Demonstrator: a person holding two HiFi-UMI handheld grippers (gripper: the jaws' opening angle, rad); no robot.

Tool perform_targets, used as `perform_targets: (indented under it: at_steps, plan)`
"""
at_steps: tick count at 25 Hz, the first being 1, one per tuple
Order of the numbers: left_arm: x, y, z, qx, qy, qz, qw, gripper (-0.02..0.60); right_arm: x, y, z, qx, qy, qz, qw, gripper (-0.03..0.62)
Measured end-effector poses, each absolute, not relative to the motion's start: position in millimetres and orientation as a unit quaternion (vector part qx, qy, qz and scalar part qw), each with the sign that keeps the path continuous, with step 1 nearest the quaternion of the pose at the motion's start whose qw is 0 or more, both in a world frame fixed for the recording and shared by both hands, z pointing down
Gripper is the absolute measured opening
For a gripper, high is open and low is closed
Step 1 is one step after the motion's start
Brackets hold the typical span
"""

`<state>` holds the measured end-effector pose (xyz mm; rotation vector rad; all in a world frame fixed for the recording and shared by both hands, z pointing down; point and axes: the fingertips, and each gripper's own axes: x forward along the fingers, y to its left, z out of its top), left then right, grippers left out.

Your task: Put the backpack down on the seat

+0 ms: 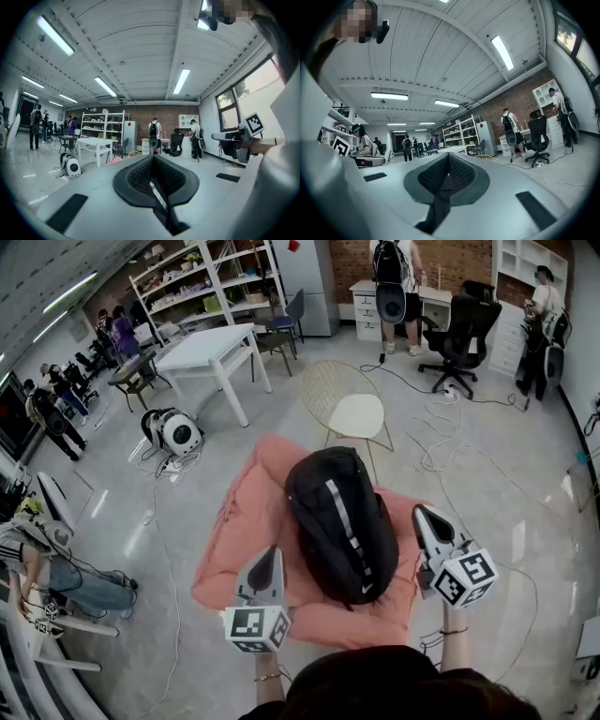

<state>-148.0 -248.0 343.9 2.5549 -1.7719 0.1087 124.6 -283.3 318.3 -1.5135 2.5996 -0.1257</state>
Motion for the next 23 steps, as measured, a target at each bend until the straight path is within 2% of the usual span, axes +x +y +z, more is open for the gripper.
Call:
perform_targets:
  at_steps: [23]
  plan:
    - [-144.3, -249.5, 341.9, 0.827, -0.561, 0.051, 0.003, 0.014, 124.5, -274.3, 322.7, -0.495, 0.866, -0.036, 0.065, 0.012]
